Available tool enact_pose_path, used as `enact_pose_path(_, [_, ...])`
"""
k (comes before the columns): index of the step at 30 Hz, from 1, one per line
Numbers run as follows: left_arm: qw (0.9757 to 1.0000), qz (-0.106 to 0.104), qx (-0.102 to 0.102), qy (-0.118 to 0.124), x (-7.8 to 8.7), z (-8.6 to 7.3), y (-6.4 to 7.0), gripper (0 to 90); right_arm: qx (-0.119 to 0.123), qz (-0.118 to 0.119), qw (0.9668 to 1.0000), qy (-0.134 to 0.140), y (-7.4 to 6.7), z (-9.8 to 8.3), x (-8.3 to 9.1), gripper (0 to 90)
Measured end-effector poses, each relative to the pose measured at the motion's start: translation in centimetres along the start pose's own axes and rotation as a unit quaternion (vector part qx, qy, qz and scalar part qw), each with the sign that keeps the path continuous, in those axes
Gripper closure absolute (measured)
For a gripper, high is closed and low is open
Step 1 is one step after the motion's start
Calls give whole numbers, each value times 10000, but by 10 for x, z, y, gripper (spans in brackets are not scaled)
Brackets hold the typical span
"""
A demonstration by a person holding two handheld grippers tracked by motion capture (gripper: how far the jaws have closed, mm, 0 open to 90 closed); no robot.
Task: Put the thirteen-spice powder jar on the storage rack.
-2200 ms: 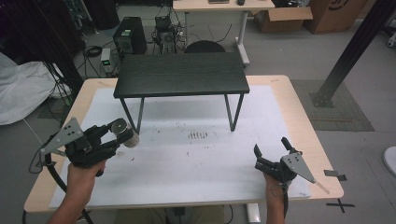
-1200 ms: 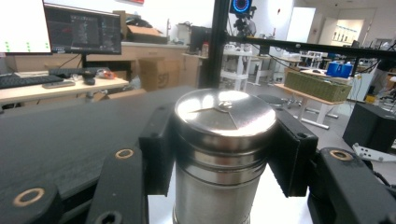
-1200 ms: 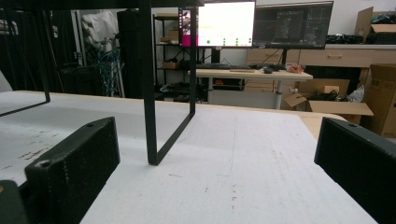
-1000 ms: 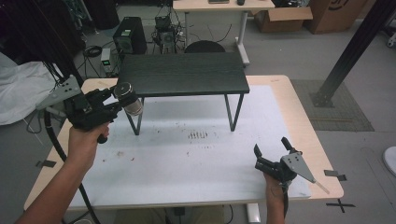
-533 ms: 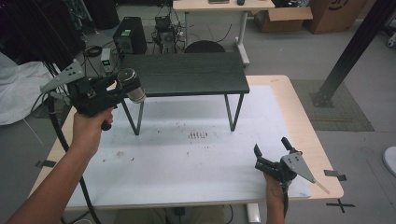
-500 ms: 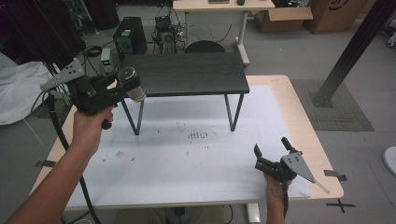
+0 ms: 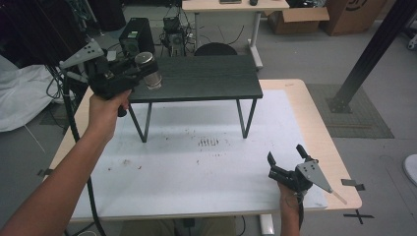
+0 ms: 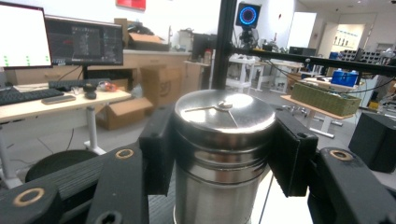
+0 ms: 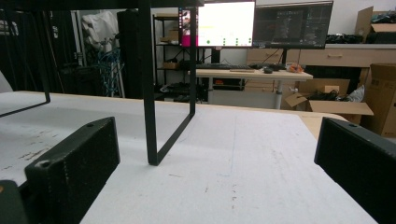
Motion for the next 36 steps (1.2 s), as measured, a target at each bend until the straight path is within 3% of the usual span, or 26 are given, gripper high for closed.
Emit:
enact_pose_path(16, [9989,345,68,-294,-41,-9,-29,490,-3,-1,10000,4,0,0,0,0])
enact_pose_path(19, [9976,466,68,-497,-52,-17,-38,490,2,-1,10000,7,0,0,0,0])
enact_pose_path(24, [9962,563,184,-636,-62,-22,-45,489,7,-2,10000,12,0,0,0,0])
enact_pose_path(36, [9938,689,93,-873,-77,-26,-49,489,11,0,10000,15,0,0,0,0])
Point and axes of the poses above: each handheld gripper's, and its own axes: x roughly backward along the jaws, z roughly out of its top, y roughly to its right, the point moved 9 cm from there along -x, roughly forward along the jaws
